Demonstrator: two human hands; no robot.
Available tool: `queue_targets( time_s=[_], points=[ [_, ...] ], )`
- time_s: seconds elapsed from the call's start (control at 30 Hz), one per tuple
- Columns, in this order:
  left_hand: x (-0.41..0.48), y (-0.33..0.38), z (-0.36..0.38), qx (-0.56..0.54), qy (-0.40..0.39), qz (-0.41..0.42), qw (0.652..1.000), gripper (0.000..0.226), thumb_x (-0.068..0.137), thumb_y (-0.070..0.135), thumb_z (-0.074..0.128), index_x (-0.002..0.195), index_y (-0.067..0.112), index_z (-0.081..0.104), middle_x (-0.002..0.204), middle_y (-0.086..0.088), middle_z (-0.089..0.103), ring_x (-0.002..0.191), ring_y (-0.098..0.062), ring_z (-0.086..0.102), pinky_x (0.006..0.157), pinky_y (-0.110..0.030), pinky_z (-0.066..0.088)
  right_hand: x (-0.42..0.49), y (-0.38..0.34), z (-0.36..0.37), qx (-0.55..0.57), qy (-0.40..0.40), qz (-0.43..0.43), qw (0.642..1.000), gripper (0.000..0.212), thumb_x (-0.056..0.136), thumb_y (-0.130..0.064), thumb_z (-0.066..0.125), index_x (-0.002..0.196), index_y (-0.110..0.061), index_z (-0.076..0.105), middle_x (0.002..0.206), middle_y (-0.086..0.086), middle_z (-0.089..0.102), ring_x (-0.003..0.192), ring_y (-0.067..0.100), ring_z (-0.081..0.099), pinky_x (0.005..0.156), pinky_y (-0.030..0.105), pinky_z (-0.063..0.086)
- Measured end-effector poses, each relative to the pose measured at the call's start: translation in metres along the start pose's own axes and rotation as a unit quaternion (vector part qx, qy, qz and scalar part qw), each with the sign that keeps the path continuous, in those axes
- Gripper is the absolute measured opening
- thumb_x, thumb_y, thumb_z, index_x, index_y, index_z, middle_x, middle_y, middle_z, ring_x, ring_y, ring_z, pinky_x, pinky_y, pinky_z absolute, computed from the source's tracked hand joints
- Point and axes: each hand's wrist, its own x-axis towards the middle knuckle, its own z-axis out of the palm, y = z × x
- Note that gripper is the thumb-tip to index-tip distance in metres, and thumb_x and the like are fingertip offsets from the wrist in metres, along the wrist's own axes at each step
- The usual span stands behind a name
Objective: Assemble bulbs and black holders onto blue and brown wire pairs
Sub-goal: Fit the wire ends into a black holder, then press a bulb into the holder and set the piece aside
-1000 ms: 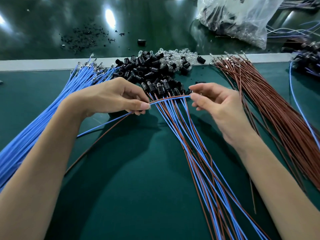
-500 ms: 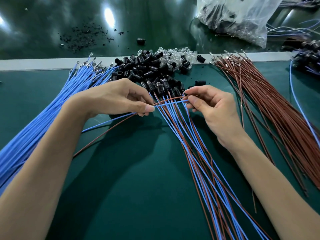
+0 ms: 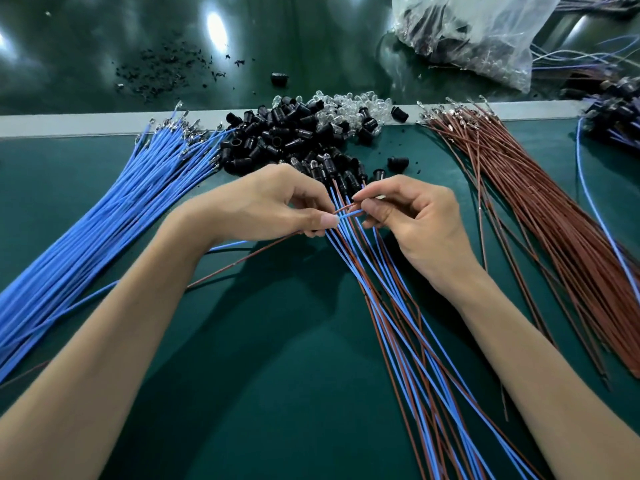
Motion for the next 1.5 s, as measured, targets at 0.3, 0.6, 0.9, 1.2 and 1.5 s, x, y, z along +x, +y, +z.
queue_targets(
  time_s=[0.3,0.6,0.9,1.2,1.5],
  points=[
    [0.009,-0.002,0.010,-0.060,0.015,-0.015,0.998,0.018,0.096,0.011,0.052,0.091,0.000,0.064,0.075,-0.004,0.065,0.069,-0.012,0.066,0.066,-0.020,0.056,-0.001,0.002,0.004,0.009,0.032,0.003,0.999,0.024,0.083,-0.005,0.068,0.079,-0.029,0.063,0.073,-0.009,0.070,0.068,0.008,0.068,0.067,0.018,0.053],
    [0.018,-0.011,0.027,0.069,0.128,0.027,0.989,0.018,0.094,0.028,0.055,0.088,0.013,0.063,0.059,0.010,0.049,0.051,-0.003,0.042,0.050,-0.013,0.031,0.007,-0.009,-0.002,-0.089,0.019,0.015,0.996,0.004,0.083,-0.026,0.073,0.087,-0.025,0.073,0.082,-0.009,0.072,0.076,0.005,0.065,0.072,0.019,0.049],
    [0.020,-0.020,0.041,0.079,0.247,0.114,0.959,0.033,0.094,0.034,0.053,0.077,0.008,0.064,0.056,0.004,0.050,0.051,-0.009,0.040,0.052,-0.025,0.032,0.140,0.018,0.002,-0.422,-0.015,0.002,0.907,0.037,0.093,-0.014,0.055,0.129,-0.012,0.060,0.130,0.012,0.057,0.121,0.026,0.050,0.104,0.024,0.033],
    [0.021,-0.024,0.041,0.054,0.227,0.103,0.967,0.031,0.092,0.040,0.056,0.083,0.013,0.070,0.065,0.002,0.065,0.059,-0.015,0.057,0.058,-0.028,0.042,0.135,0.014,0.001,-0.470,0.033,0.000,0.882,0.014,0.086,-0.018,0.064,0.100,-0.017,0.065,0.101,0.009,0.068,0.096,0.030,0.062,0.080,0.035,0.049],
    [0.021,-0.023,0.040,-0.007,0.233,0.128,0.964,0.019,0.094,0.026,0.059,0.091,0.010,0.071,0.058,-0.005,0.061,0.049,-0.019,0.055,0.051,-0.032,0.047,0.081,-0.011,-0.003,-0.255,0.113,-0.047,0.959,0.006,0.082,-0.011,0.063,0.087,-0.010,0.067,0.074,-0.003,0.067,0.067,0.011,0.064,0.077,0.022,0.051]
  ],
)
